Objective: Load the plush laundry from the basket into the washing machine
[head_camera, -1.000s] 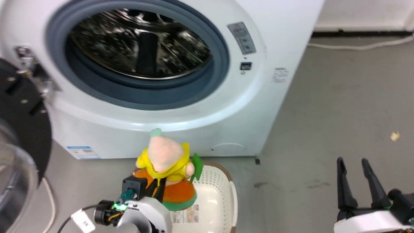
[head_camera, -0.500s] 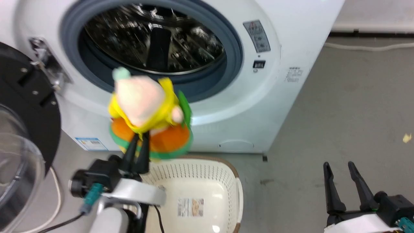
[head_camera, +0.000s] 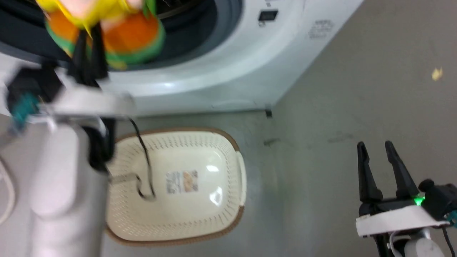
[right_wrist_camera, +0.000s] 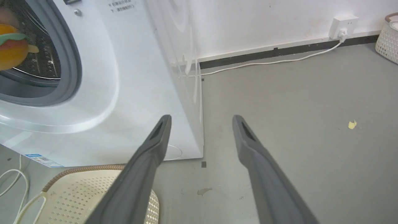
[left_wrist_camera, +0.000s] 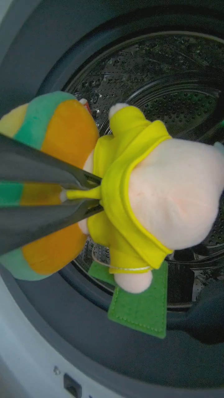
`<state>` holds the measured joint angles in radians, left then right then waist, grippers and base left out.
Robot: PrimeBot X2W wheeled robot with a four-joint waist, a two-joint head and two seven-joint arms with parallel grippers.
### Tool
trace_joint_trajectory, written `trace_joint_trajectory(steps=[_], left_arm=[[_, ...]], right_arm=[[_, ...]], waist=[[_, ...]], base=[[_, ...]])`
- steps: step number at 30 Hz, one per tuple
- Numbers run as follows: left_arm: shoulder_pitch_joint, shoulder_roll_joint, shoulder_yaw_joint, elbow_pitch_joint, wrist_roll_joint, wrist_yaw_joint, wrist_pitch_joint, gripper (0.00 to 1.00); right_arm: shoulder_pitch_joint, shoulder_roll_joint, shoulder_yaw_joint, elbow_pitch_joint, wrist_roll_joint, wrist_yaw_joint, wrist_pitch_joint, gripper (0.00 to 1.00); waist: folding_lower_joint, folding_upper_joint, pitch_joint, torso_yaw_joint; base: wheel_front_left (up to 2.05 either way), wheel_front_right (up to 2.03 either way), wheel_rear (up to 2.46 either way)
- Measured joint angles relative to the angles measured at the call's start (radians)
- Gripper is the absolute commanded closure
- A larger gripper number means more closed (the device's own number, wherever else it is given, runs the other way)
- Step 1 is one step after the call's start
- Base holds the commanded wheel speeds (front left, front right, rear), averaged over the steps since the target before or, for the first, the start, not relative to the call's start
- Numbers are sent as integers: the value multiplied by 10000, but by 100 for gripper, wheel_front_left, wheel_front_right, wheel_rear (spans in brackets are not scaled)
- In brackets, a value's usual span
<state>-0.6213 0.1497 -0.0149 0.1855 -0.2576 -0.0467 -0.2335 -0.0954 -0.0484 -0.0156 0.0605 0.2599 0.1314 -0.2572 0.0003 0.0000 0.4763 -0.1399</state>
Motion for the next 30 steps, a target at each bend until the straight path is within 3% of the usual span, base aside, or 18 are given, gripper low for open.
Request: trace_joint_trajectory(steps=[7, 14, 15, 21, 29, 30], left_arm=[[-2761, 1212, 324, 1687, 38, -65, 1348, 100], [-5209, 2665, 56, 3137, 765, -219, 2428, 100], [-5895, 3072, -226, 3754, 1133, -284, 2685, 100], [-6545, 3436, -497, 4901, 1436, -282, 3233, 100], [-6630, 3478, -757, 5764, 1490, -316, 3634, 100], [-6628, 3450, -784, 5829, 1490, -316, 3586, 96]], right_arm=[[-730, 0, 194, 0, 631, 0, 2, 0], [-1076, -2, 449, 40, 1197, 0, 0, 0], [-1178, 0, 612, 113, 1348, 0, 0, 0], [-1207, -4, 665, 150, 1649, 2, 0, 0], [-1233, -2, 658, 182, 1632, 2, 0, 0], [-1253, -2, 623, 180, 1615, 2, 2, 0]], waist=[[1, 0, 1383, -854], [0, 0, 2393, -1761], [0, 0, 2692, -2069], [-1, 0, 2986, -2465], [-2, 0, 2903, -2381], [-2, 0, 2867, -2349]], base=[[0, 0, 0], [0, 0, 0], [0, 0, 0], [0, 0, 0], [0, 0, 0], [0, 0, 0]])
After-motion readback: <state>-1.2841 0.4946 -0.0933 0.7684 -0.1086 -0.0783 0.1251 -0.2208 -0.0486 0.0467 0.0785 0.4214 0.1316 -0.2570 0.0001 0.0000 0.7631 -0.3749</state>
